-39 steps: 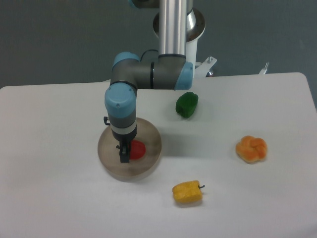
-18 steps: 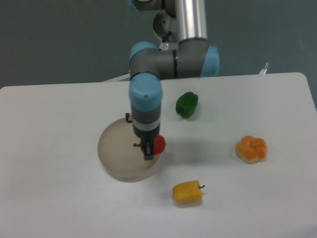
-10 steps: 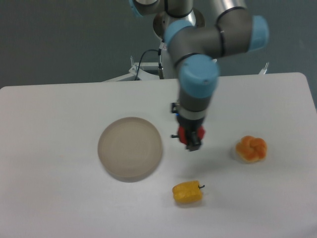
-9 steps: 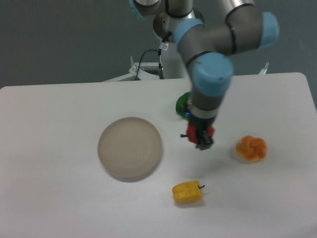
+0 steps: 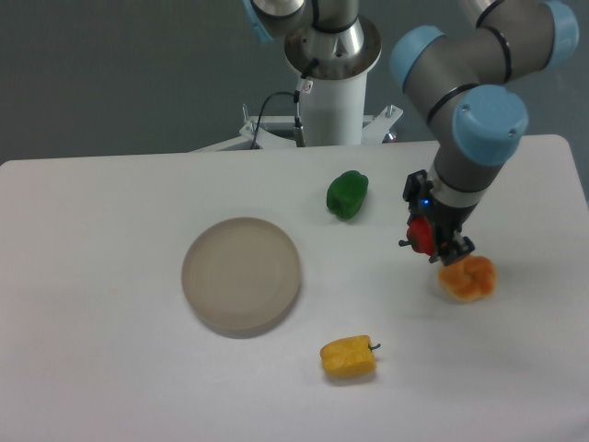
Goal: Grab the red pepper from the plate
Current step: 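Hold the red pepper raised above the orange pepper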
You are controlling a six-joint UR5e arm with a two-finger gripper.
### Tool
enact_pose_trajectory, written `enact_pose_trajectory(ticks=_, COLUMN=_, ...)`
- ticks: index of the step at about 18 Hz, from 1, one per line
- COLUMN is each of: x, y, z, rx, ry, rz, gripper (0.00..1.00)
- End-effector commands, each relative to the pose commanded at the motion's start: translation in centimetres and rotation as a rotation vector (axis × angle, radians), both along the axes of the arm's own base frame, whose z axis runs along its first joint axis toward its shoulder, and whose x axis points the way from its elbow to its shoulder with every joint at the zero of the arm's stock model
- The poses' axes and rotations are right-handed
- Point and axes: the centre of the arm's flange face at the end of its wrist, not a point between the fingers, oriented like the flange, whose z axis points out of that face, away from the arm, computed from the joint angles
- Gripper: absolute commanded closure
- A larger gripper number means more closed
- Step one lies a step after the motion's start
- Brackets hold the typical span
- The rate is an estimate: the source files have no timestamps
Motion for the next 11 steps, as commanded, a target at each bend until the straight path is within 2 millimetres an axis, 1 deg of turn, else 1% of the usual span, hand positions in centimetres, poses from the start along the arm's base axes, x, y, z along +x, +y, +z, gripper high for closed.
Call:
enact_pose_trajectory(ticks=7, x=-0.1, y=-0.12, z=0.93, rx=0.007, ry=0.019, rz=-0.043, gripper=0.76)
enact_pose_trajectory(ticks=11, x=-0.05, y=-0.17, z=0.72, rx=0.004, ry=0.017, rz=-0.043, gripper=0.76)
